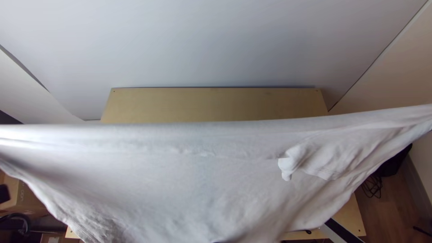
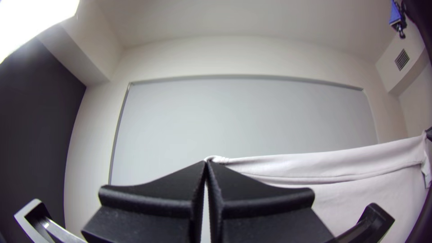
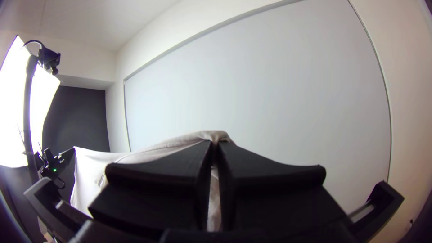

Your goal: Fold the t-shirt

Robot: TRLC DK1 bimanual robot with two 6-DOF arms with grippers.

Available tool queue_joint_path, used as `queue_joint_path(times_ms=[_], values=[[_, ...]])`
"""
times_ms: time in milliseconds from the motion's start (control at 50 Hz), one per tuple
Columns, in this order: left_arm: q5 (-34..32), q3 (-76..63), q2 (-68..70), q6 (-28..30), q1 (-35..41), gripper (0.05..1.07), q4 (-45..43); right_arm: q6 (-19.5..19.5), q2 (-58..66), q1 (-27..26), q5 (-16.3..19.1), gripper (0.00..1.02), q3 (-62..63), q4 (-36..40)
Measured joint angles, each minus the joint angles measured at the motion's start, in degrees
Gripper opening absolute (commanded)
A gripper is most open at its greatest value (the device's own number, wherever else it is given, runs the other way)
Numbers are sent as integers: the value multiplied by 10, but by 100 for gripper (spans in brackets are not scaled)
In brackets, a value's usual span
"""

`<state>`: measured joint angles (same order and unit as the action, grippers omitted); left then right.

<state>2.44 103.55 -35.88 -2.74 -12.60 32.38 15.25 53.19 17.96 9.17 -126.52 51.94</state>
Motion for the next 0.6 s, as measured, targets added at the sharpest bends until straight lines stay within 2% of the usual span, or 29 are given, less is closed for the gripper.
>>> queue_joint_path(times_ms=[80,220,440,600], values=[[2,-70,21,0,0,8,-18,19,-11,-7,15,2,52,-7],[3,-264,74,0,0,8,-57,62,-42,-3,44,2,224,-40],[1,-545,133,-2,9,8,-69,109,-70,50,48,2,519,-129],[0,-684,129,-5,20,8,-136,151,-65,60,48,2,683,-231]])
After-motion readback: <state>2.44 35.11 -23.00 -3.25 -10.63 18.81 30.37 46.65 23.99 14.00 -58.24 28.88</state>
